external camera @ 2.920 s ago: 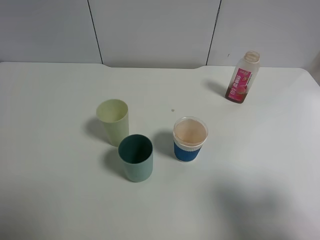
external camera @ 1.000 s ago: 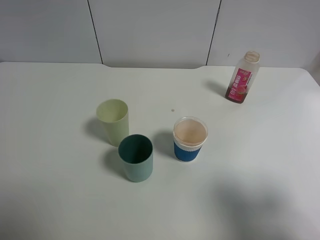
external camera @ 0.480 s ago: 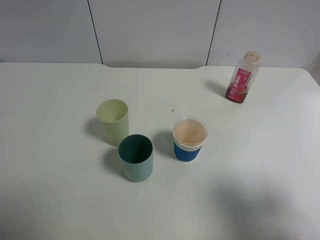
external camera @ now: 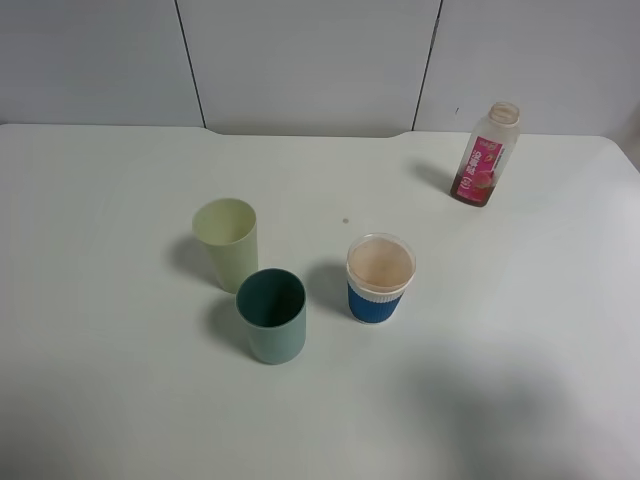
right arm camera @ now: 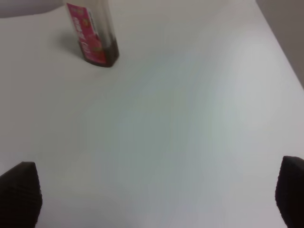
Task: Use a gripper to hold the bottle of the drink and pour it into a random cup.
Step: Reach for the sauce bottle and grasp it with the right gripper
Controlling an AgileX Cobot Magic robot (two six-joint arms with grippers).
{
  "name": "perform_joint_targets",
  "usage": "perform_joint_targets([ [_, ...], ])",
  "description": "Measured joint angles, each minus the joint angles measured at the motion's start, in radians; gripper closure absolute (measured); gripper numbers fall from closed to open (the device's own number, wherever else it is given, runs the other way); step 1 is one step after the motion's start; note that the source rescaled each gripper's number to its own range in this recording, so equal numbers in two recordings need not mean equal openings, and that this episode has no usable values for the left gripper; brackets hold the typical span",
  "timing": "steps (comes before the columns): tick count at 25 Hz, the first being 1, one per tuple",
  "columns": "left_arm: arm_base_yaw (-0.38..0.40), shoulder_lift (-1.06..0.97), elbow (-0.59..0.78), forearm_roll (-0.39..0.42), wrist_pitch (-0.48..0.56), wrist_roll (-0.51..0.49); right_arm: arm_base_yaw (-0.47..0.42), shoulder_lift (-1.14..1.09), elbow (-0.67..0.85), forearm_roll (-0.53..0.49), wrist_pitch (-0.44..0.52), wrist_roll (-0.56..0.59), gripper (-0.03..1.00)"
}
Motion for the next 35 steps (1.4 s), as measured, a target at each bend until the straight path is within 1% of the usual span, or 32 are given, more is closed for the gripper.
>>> perform_joint_targets([
  [3, 0.0, 0.0, 0.0, 0.0, 0.0, 0.0, 0.0, 0.0, 0.0, 0.023, -0.007, 0.0, -0.03],
  [7, 0.0, 0.0, 0.0, 0.0, 0.0, 0.0, 0.0, 0.0, 0.0, 0.026, -0.012, 0.0, -0.03],
  [10, 0.0, 0.0, 0.0, 0.0, 0.0, 0.0, 0.0, 0.038, -0.004, 0.016, -0.036, 0.008, -0.03],
  [12, 0.0, 0.0, 0.0, 0.0, 0.0, 0.0, 0.0, 0.097, -0.011, 0.002, -0.069, 0.011, -0.03],
  [20, 0.0, 0.0, 0.0, 0.0, 0.0, 0.0, 0.0, 0.436, -0.013, -0.05, -0.282, 0.011, -0.03],
  [25, 0.0, 0.0, 0.0, 0.0, 0.0, 0.0, 0.0, 0.631, -0.013, -0.049, -0.442, 0.008, -0.03],
  [35, 0.0, 0.0, 0.0, 0.0, 0.0, 0.0, 0.0, 0.921, -0.013, -0.053, -0.706, 0.007, -0.03],
])
